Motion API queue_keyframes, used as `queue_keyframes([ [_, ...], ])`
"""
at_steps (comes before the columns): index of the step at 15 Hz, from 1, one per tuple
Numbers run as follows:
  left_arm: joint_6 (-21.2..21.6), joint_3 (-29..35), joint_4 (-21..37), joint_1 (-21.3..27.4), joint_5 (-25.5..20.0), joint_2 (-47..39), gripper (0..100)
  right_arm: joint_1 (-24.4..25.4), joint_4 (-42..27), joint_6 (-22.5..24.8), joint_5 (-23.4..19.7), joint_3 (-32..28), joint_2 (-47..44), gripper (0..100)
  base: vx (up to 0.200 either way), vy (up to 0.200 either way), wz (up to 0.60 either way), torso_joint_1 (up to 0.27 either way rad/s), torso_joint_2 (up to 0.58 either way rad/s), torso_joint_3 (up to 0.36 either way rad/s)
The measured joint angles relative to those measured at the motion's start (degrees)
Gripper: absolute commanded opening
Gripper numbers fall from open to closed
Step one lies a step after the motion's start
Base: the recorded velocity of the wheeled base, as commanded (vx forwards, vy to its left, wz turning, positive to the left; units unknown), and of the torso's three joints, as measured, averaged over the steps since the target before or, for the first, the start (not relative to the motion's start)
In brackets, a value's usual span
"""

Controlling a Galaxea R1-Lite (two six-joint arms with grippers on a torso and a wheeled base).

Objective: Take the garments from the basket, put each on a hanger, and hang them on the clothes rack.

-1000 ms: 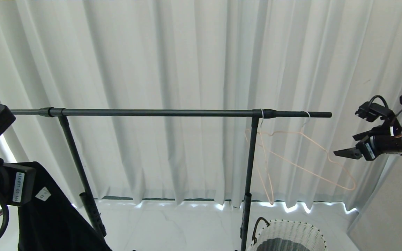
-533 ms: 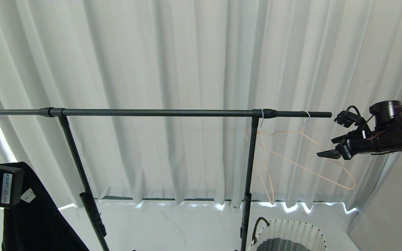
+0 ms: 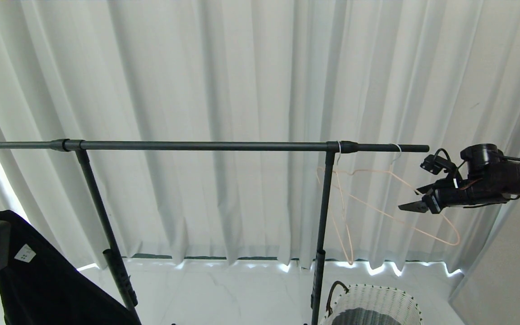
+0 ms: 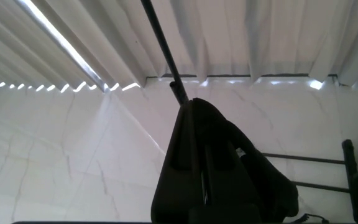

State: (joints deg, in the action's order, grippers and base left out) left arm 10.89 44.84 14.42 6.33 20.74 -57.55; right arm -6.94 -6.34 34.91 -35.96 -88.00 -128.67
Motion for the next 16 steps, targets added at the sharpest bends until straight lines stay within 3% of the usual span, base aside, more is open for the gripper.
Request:
queue_keyframes([
  [1, 0.0, -0.07, -0.02, 0.0, 0.01, 0.22, 0, 0.05, -0.04, -0.05, -0.05, -0.2, -0.29, 100, 0.0, 0.0, 0.0, 0.0, 0.0, 0.0],
  [2, 0.0, -0.11, -0.02, 0.0, 0.0, 0.37, 0, 0.2, -0.11, -0.05, -0.05, -0.26, -0.49, 0, 0.0, 0.0, 0.0, 0.0, 0.0, 0.0],
  [7, 0.09, -0.11, 0.0, 0.0, 0.33, 0.8, 0, 0.63, -0.09, -0.65, -0.05, -0.66, -1.37, 0, 0.0, 0.0, 0.0, 0.0, 0.0, 0.0],
  [16, -0.02, -0.07, 0.0, 0.0, 0.41, 1.0, 0, 0.44, 0.43, -6.4, -0.79, -0.45, 2.43, 0, 0.0, 0.0, 0.0, 0.0, 0.0, 0.0],
])
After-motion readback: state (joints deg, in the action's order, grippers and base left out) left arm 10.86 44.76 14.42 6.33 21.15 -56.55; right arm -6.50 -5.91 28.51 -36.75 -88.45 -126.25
